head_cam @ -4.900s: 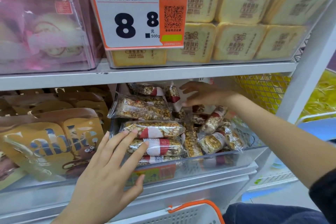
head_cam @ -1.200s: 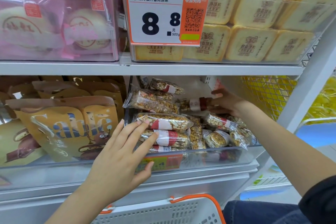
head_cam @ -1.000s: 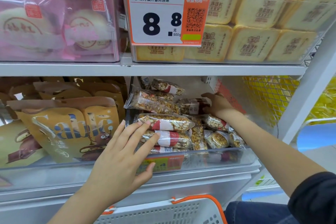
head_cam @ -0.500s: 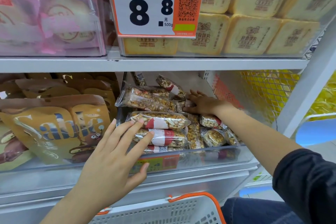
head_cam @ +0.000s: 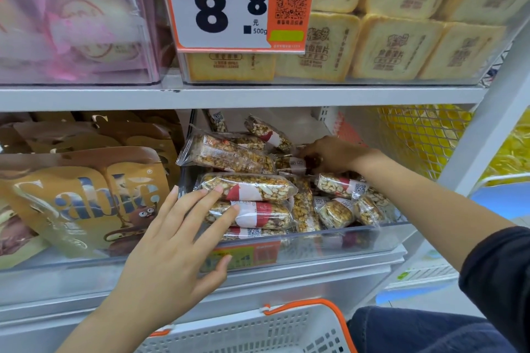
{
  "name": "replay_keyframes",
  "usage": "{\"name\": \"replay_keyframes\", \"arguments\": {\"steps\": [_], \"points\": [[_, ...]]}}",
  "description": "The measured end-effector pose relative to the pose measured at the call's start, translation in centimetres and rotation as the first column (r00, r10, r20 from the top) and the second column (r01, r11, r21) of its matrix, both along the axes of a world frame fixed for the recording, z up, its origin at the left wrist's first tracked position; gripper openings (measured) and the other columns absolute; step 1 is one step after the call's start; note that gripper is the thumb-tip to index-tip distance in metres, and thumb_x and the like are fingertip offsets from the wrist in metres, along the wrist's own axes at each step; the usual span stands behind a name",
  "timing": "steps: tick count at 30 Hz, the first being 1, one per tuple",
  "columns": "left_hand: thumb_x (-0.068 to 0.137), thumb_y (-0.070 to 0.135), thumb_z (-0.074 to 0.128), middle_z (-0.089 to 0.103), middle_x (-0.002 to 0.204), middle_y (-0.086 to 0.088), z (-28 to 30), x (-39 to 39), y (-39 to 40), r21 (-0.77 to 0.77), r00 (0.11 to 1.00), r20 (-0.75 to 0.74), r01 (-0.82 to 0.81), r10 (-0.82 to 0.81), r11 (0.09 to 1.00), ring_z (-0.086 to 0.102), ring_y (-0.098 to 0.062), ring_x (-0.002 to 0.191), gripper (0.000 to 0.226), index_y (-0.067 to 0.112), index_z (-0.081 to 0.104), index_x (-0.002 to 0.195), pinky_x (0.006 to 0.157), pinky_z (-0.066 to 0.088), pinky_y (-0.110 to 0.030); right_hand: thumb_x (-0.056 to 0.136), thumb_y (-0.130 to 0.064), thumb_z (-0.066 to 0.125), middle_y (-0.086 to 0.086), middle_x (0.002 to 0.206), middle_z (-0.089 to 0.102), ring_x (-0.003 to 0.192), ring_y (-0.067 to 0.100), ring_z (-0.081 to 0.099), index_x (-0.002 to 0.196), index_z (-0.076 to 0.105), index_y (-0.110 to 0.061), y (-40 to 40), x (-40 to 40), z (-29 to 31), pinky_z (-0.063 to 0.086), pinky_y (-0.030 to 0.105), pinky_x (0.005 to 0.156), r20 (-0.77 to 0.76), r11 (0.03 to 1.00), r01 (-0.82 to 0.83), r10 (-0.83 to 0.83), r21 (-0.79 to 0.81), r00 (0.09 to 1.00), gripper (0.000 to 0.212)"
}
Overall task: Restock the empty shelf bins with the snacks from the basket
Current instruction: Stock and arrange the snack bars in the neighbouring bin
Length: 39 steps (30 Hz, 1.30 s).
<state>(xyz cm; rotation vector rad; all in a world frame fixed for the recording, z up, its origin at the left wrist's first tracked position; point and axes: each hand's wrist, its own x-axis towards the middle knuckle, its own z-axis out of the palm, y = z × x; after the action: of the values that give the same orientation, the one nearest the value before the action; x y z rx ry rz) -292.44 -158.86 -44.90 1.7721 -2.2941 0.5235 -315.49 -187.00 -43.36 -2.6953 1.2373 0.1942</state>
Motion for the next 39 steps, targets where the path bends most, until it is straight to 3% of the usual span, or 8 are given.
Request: {"name": "replay_keyframes", "arguments": {"steps": [9, 13, 17, 22, 26, 32, 36, 39], "points": [[0.095, 0.053, 0.021, 0.047, 0.138, -0.014, 0.0, 0.1, 0.0, -0.005, 1.0, 0.009, -0.001, 0.001, 1.0, 0.04, -0.032, 0.125, 0.057, 0.02, 0.046, 0.134, 0.114, 0.014, -0.047, 0.09, -0.058, 0.045, -0.007, 0.147, 0.04, 0.132, 0.019, 0.039, 0.138, 0.044, -0.038, 5.0, -2.9, 6.0, 0.03, 0.032, 0.105, 0.21, 0.927, 0.228, -0.296, 0.297, 0.932, 0.051], [0.095, 0.053, 0.022, 0.049, 0.137, -0.014, 0.1, -0.1, 0.1, 0.003, 1.0, 0.013, -0.012, 0.012, 1.0, 0.041, -0.032, 0.125, 0.06, 0.017, 0.055, 0.131, 0.115, 0.015, -0.048, 0.079, -0.075, 0.037, -0.009, 0.15, 0.035, 0.135, 0.016, 0.035, 0.146, 0.031, -0.033, 9.7, -5.3, 6.2, 0.028, 0.033, 0.111, -0.053, 0.936, 0.205, -0.198, 0.286, 0.979, 0.079], [0.094, 0.052, 0.025, 0.05, 0.136, -0.014, 0.3, -0.4, 0.8, -0.002, 1.0, 0.015, -0.027, 0.027, 1.0, 0.04, -0.032, 0.127, 0.058, 0.018, 0.055, 0.13, 0.116, 0.013, -0.051, 0.08, -0.064, 0.057, 0.001, 0.145, 0.039, 0.13, 0.023, 0.04, 0.143, 0.031, -0.037, 10.9, -5.6, 3.8, 0.035, 0.033, 0.105, 0.099, 0.925, 0.292, -0.323, 0.242, 0.941, 0.073], [0.093, 0.046, 0.035, 0.051, 0.133, -0.01, 1.5, -2.2, 2.1, -0.154, 0.992, -0.077, 0.088, -0.1, 0.984, 0.041, -0.03, 0.126, 0.047, 0.02, 0.049, 0.128, 0.117, 0.016, -0.046, 0.082, -0.055, 0.06, 0.001, 0.157, 0.022, 0.141, 0.021, 0.028, 0.152, 0.003, -0.028, 10.8, -6.1, 4.8, 0.028, 0.034, 0.11, 0.001, 0.869, 0.26, -0.287, 0.422, 0.958, 0.094], [0.086, 0.034, 0.051, 0.057, 0.126, -0.01, 4.6, -6.8, -0.3, -0.248, 0.964, -0.065, 0.236, -0.259, 0.94, 0.047, -0.027, 0.12, 0.041, 0.014, 0.053, 0.122, 0.11, 0.03, -0.04, 0.083, -0.037, 0.063, 0.002, 0.149, 0.037, 0.129, 0.02, 0.042, 0.149, 0.024, -0.021, 10.9, -6.1, 4.5, 0.039, 0.028, 0.098, 0.137, 0.907, 0.258, -0.317, 0.334, 0.939, 0.078], [0.093, 0.041, 0.049, 0.058, 0.119, 0.009, 9.1, -12.2, -8.2, 0.34, 0.975, -0.221, 0.081, -0.004, 0.937, 0.052, -0.01, 0.112, 0.032, 0.026, 0.057, 0.12, 0.09, 0.049, -0.034, 0.071, -0.022, 0.07, 0.001, 0.102, 0.061, 0.08, 0.018, 0.061, 0.109, 0.056, -0.021, 10.3, -6.8, 3.1, 0.049, 0.027, 0.062, 0.482, 0.9, 0.343, -0.433, 0.268, 0.761, 0.041], [0.092, 0.027, 0.057, 0.064, 0.115, 0.005, 10.0, -13.3, -12.7, 0.424, 0.978, -0.207, 0.07, 0.022, 0.903, 0.058, -0.011, 0.104, 0.026, 0.022, 0.062, 0.117, 0.088, 0.048, -0.027, 0.068, -0.017, 0.071, -0.007, 0.079, 0.057, 0.073, 0.018, 0.058, 0.09, 0.053, -0.024, 10.3, -7.5, 3.6, 0.039, 0.022, 0.053, 0.636, 0.915, 0.355, -0.393, 0.194, 0.664, 0.029], [0.09, 0.018, 0.061, 0.063, 0.119, 0.001, 9.2, -13.3, -16.6, 0.565, 0.996, -0.068, -0.011, 0.059, 0.825, 0.059, -0.016, 0.105, 0.029, 0.017, 0.063, 0.118, 0.086, 0.047, -0.025, 0.071, -0.015, 0.069, -0.002, 0.086, 0.057, 0.074, 0.022, 0.055, 0.103, 0.054, -0.02, 10.6, -7.4, 4.1, 0.041, 0.025, 0.056, 0.569, 0.923, 0.361, -0.37, 0.133, 0.735, 0.035]]}}
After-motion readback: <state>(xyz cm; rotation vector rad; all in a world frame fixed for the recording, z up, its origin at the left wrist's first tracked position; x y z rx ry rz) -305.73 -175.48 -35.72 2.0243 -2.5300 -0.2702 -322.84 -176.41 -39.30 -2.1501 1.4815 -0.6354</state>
